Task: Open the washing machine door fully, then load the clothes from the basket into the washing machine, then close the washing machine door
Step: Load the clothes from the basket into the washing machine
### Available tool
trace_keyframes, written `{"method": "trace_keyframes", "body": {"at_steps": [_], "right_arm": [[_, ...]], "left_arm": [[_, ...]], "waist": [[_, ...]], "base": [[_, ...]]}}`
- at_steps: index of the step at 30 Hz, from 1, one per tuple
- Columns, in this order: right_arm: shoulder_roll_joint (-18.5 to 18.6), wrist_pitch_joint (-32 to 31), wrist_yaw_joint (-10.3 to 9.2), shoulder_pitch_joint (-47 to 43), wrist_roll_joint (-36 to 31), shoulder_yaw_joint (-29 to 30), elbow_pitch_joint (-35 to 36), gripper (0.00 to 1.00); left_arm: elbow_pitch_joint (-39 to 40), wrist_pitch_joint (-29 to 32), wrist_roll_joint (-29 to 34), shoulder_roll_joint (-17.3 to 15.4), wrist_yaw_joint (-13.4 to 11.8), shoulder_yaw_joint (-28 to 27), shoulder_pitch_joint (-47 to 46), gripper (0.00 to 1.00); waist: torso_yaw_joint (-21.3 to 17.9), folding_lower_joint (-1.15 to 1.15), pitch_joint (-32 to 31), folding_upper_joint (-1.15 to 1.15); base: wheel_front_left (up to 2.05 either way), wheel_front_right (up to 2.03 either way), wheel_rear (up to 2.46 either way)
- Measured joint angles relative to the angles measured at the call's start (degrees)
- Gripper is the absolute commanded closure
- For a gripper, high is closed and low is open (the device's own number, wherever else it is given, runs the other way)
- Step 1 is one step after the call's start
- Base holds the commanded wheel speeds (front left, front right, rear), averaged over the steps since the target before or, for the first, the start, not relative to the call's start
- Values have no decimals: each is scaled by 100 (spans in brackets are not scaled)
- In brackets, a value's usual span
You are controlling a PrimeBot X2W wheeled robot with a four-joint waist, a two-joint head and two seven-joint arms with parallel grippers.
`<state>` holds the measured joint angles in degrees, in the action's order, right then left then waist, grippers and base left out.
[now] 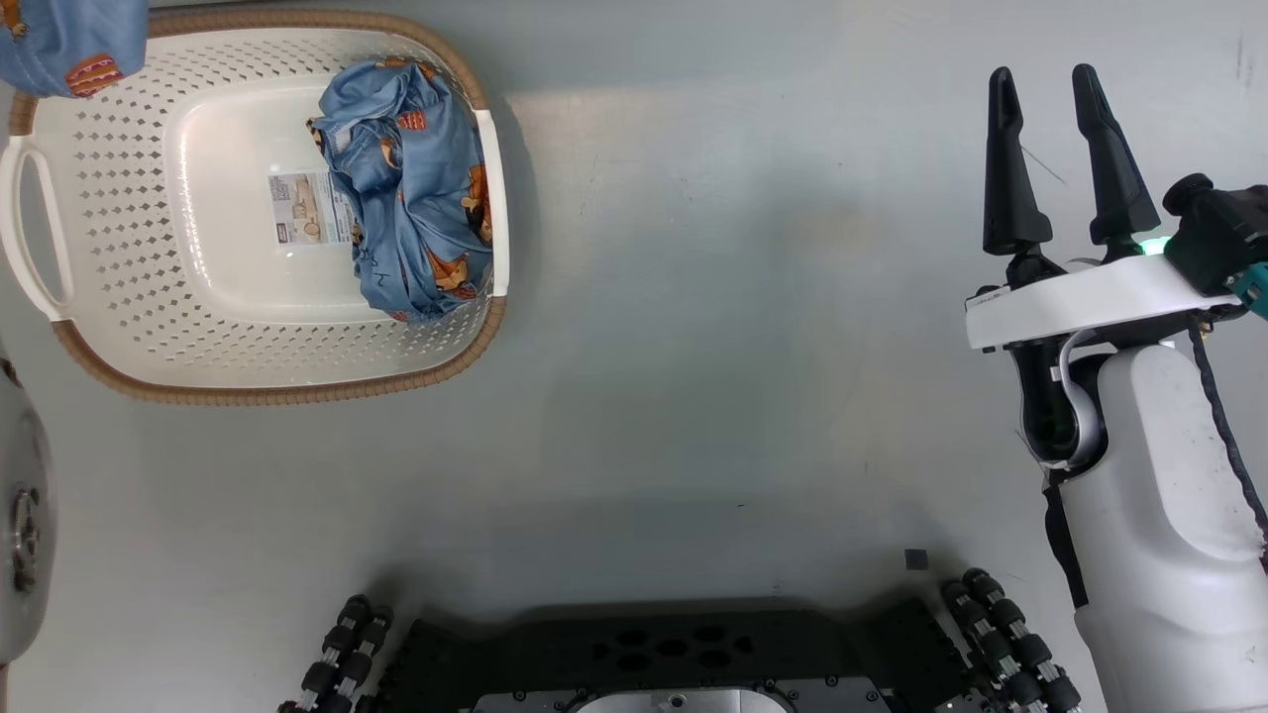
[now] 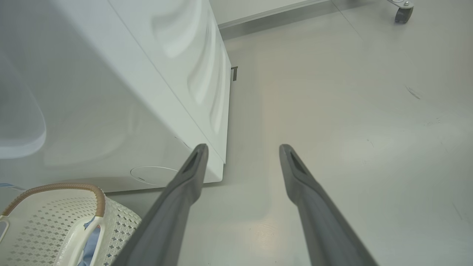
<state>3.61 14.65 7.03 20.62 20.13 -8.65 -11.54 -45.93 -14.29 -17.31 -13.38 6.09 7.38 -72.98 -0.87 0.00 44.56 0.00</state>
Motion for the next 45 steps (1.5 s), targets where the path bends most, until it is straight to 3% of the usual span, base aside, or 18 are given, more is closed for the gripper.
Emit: {"method": "trace_keyframes", "body": {"at_steps": [14, 45], "right_arm": [[2, 0, 0, -2, 0, -79, -119, 0], [42, 0, 0, -121, 1, -122, -161, 0]], "left_arm": [[84, -16, -203, 34, 44, -192, 751, 0], [1815, -42, -153, 162, 34, -572, 2639, 0]], "waist": [[88, 0, -426, 0], [161, 0, -787, 0]], "base": [[0, 0, 0], [0, 0, 0]]}}
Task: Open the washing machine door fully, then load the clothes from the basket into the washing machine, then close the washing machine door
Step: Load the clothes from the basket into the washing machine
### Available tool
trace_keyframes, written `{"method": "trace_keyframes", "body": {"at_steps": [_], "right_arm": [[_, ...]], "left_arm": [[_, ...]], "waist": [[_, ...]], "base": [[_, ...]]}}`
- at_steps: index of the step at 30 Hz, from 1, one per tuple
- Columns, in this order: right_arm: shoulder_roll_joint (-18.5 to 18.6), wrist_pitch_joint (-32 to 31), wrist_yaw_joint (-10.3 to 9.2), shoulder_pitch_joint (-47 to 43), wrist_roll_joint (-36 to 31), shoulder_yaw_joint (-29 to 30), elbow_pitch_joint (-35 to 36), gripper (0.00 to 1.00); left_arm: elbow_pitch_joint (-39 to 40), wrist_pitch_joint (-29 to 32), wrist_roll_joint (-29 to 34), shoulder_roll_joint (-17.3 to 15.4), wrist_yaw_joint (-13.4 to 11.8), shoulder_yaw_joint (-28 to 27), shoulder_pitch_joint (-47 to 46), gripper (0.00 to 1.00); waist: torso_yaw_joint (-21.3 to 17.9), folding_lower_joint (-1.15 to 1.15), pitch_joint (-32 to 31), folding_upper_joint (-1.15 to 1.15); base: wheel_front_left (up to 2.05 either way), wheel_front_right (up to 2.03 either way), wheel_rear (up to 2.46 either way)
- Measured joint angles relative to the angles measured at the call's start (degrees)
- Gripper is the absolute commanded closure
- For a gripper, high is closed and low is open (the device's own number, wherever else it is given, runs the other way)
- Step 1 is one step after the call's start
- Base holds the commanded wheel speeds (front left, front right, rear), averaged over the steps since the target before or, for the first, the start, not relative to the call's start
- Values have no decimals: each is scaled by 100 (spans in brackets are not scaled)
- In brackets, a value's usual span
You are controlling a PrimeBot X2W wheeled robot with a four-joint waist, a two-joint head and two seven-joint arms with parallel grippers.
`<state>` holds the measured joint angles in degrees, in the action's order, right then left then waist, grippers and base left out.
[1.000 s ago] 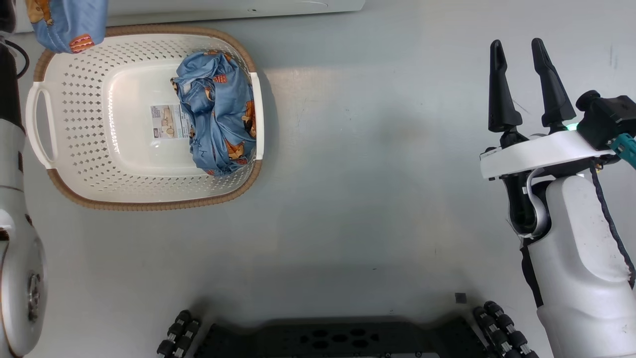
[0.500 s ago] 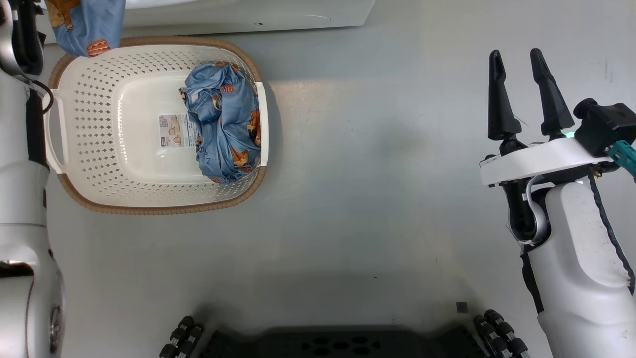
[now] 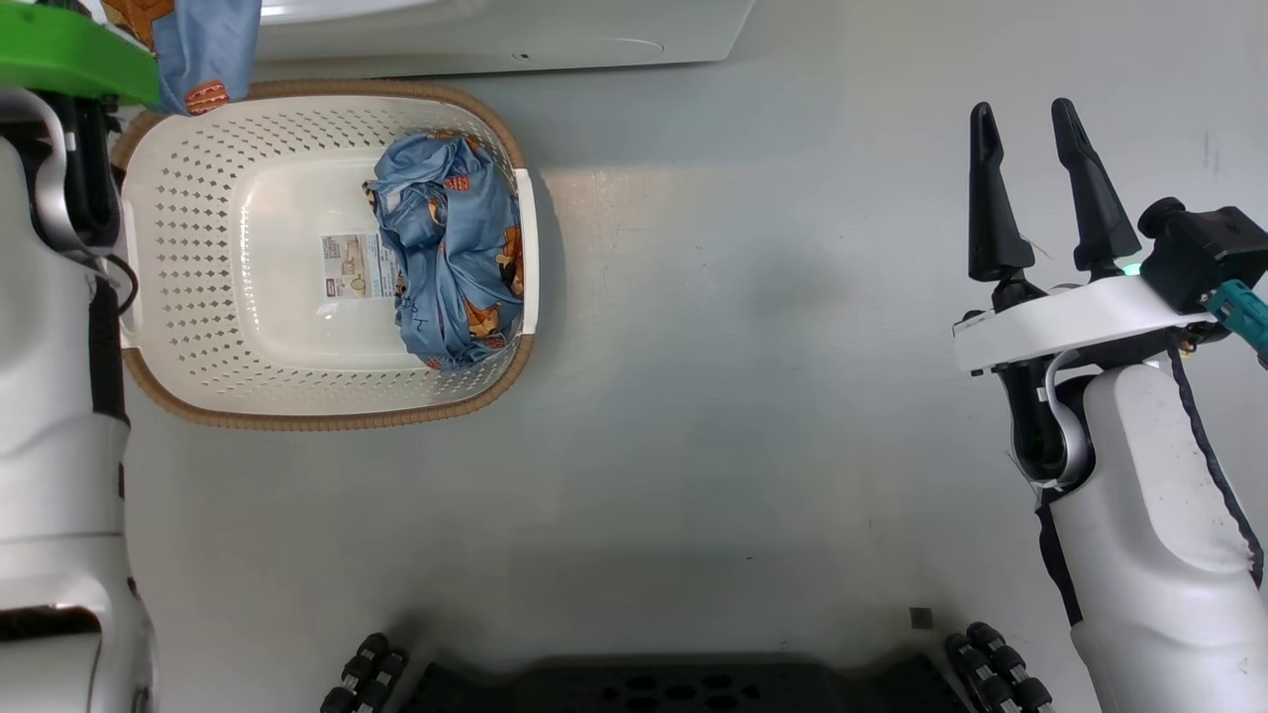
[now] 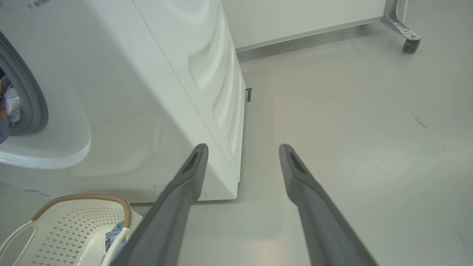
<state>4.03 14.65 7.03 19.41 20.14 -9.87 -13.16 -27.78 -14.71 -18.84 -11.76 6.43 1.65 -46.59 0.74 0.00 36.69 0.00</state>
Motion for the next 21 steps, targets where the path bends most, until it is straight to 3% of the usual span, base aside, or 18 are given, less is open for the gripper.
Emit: {"method": "trace_keyframes", "body": {"at_steps": [21], "right_arm": [[63, 0, 0, -3, 1, -47, -16, 0]], "left_arm": [[1274, 0, 15, 246, -154, -464, 1976, 0]], "waist": [[-4, 0, 42, 0]], "base": [[0, 0, 0]]}}
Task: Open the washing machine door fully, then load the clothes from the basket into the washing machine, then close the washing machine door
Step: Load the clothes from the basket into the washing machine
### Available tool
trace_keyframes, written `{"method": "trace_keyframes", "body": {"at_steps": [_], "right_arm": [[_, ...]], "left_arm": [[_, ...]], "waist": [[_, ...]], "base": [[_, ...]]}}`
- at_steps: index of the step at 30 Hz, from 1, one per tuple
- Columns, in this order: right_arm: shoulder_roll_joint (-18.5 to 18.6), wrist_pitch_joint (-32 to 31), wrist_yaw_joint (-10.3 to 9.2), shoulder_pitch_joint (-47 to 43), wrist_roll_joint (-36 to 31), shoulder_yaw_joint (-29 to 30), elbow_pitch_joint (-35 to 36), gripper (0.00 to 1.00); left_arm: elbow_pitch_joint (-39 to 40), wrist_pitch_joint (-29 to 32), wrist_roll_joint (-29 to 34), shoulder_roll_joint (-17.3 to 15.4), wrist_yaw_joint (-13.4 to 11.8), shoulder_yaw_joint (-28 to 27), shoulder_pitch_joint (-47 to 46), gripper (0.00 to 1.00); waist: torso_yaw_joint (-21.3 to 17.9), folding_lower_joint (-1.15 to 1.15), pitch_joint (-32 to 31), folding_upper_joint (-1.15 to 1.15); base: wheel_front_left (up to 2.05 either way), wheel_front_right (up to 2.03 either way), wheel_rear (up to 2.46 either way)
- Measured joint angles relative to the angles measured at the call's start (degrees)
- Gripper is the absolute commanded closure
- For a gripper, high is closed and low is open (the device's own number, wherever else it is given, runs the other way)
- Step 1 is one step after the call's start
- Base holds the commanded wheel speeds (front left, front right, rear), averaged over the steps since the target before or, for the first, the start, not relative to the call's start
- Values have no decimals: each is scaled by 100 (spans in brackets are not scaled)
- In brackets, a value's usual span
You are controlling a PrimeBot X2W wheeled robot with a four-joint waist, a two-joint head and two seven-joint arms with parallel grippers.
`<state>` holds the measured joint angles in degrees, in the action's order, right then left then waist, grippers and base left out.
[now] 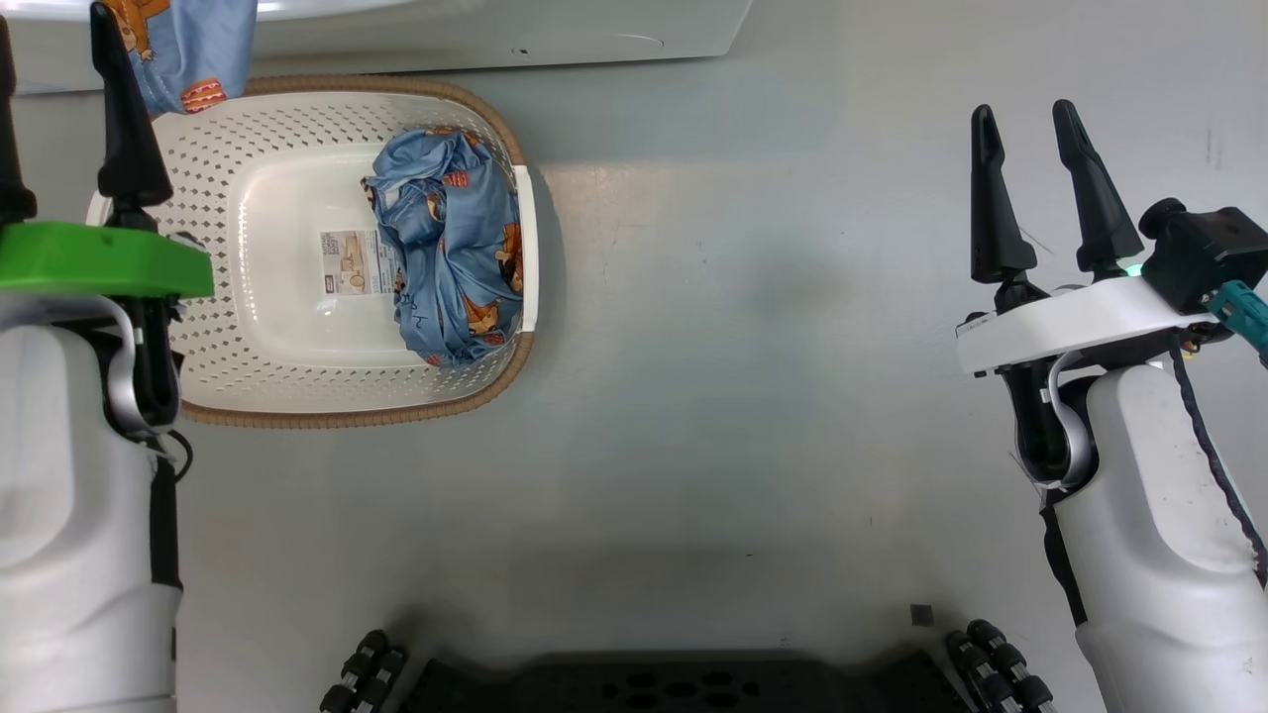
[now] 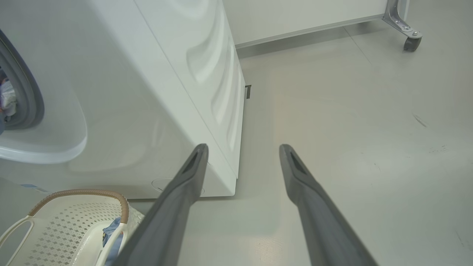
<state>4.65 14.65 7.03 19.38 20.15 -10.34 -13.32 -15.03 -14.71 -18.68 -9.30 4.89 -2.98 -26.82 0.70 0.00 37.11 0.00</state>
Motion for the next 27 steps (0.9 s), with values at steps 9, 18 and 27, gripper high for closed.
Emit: {"method": "trace_keyframes", "body": {"at_steps": [9, 18, 27], "right_arm": [[4, 0, 0, 1, 10, -32, 0, 0], [9, 0, 0, 3, 12, -45, 0, 0], [9, 0, 0, 7, 16, -66, 0, 0]], "left_arm": [[278, 0, 0, 238, -41, -86, 475, 0], [381, 0, 58, 330, -38, -67, 828, 0], [363, 0, 159, 363, -5, -48, 1000, 0]], "waist": [[10, 0, 38, 0], [-23, 0, 74, 0], [-66, 0, 105, 0]], "base": [[0, 0, 0], [0, 0, 0], [0, 0, 0]]}}
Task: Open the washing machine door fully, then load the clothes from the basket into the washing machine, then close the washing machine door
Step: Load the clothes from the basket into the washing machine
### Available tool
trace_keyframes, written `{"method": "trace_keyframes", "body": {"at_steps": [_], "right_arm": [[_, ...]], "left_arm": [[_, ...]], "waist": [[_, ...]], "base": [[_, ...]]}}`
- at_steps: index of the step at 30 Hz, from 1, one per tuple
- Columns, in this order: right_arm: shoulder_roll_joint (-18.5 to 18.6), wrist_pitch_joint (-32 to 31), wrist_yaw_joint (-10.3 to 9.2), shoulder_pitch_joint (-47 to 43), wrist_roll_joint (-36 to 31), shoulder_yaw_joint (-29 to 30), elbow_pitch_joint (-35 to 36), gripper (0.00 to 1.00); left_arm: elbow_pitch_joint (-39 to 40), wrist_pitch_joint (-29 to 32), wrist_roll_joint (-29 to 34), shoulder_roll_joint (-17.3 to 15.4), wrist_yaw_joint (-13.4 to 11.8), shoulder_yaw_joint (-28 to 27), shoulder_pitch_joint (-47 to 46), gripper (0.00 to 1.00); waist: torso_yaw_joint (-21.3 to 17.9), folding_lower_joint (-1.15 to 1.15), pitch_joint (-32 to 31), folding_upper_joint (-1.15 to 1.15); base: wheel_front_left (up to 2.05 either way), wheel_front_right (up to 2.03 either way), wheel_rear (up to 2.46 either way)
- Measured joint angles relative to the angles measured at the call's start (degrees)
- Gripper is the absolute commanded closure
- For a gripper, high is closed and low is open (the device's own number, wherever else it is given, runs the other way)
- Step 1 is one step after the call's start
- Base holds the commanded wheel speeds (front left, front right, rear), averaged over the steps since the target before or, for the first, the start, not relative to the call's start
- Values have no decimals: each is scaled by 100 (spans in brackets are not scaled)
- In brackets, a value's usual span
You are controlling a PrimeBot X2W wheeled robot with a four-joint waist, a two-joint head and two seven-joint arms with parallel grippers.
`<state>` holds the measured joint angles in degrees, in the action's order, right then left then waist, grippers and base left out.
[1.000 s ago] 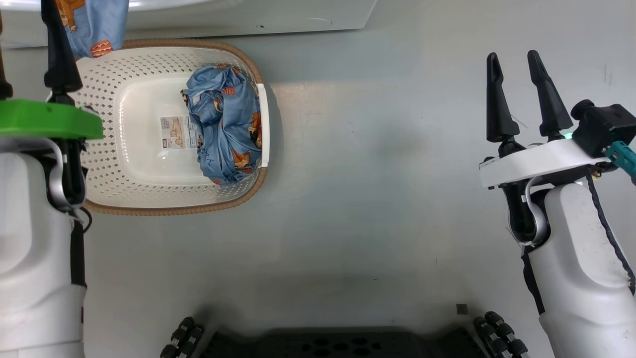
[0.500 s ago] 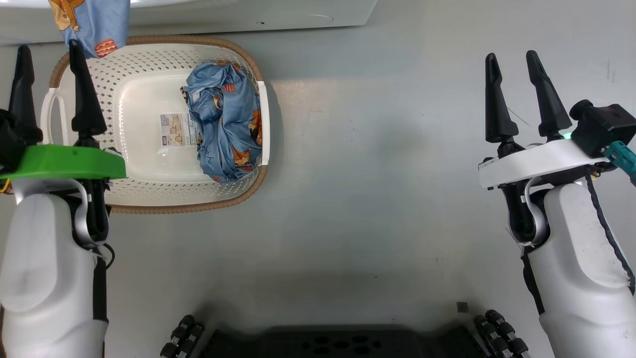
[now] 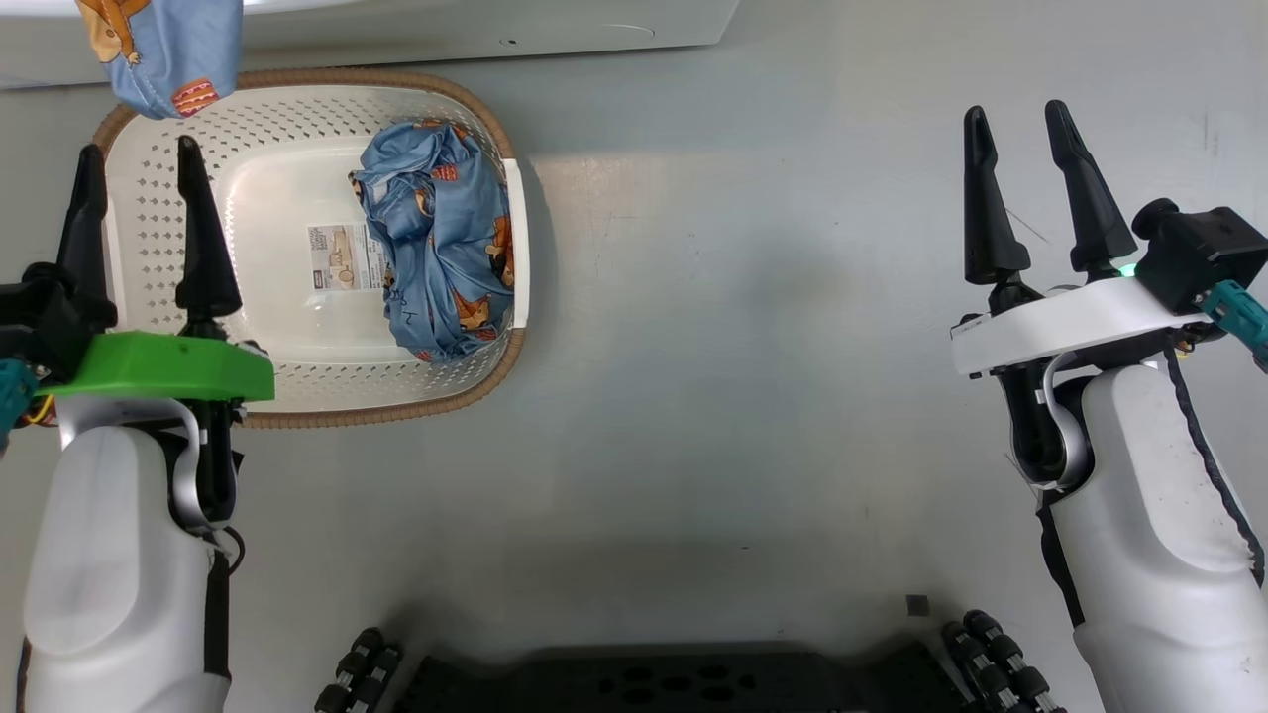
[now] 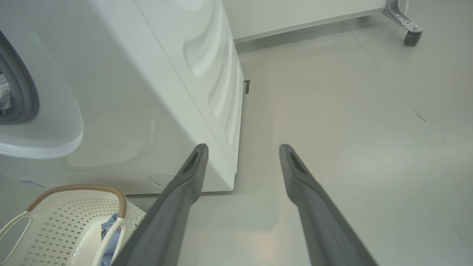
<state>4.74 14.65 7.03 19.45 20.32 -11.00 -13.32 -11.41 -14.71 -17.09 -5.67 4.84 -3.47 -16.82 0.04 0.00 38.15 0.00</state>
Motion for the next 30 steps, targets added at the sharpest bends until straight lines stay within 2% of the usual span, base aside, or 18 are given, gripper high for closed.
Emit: {"method": "trace_keyframes", "body": {"at_steps": [30], "right_arm": [[19, 0, 0, 8, 22, -27, -38, 0]], "left_arm": [[-88, 1, 141, 97, 74, -37, 185, 0]], "waist": [[-59, 0, -54, 0]], "base": [[0, 0, 0]]}}
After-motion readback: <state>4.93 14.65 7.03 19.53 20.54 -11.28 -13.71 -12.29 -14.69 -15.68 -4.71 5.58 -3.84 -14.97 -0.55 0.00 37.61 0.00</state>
